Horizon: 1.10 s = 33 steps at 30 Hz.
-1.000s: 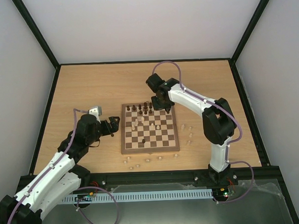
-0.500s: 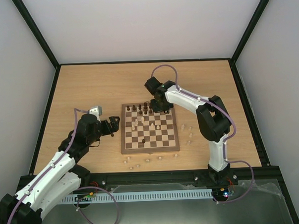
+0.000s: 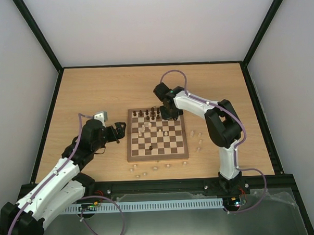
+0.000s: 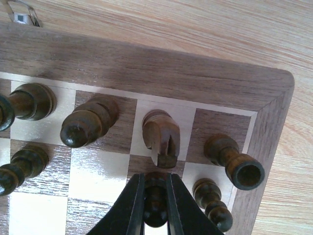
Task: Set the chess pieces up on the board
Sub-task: Place the chess piece on the chessboard.
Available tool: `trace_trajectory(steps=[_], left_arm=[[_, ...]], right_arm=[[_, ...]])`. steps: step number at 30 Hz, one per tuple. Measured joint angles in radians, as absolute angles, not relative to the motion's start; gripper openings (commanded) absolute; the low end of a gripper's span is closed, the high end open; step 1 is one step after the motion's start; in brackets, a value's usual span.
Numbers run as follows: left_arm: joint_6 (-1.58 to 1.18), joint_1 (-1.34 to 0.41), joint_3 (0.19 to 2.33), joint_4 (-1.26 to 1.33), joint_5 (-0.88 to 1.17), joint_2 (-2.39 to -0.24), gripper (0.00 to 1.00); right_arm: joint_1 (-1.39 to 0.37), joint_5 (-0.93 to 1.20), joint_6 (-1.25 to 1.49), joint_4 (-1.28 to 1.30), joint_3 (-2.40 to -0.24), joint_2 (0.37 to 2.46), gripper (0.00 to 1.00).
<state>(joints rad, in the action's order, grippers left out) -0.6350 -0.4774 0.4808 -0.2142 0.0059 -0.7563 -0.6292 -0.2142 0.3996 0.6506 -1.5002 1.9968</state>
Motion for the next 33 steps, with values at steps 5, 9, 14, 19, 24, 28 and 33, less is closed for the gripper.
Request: trace_trajectory(steps=[5,9,14,19,24,28,33], left_arm=[[-0.635,-0.477,0.481,-0.214,0.006,-0.759,0.99],[-0.635,-0.477,0.481,-0.213,0.006,-0.762,0.99],[-0.635,-0.477,0.481,-0.212,0.006,-0.762,0.99],[-0.635,-0.477,0.481,-0.211,0.006,-0.762,0.99],[-0.636,-0.477,0.481,-0.208,0.006,-0.767,1.00],[-0.636,-0.477,0.481,-0.207,0.006,-0.767,1.00],[-0.636,-0.477,0.481,-0.207,0.006,-0.767,0.99]], right_arm=[[-0.627,-0.214,0.400,0.643,-1.498,1.997,0.12],[-0.626,-0.214,0.396,0.640,-1.498,1.997,0.17],[-0.625,-0.212,0.392,0.636,-1.492,1.997,0.22],[-0.625,-0.212,0.392,0.636,-1.488,1.995,0.25],[-0.625,-0.207,0.393,0.641,-1.475,1.964,0.28],[-0.626,-0.199,0.393,0.645,-1.472,1.896,0.35],[-0.638,-0.171,0.391,0.653,-1.471,1.778,0.56]])
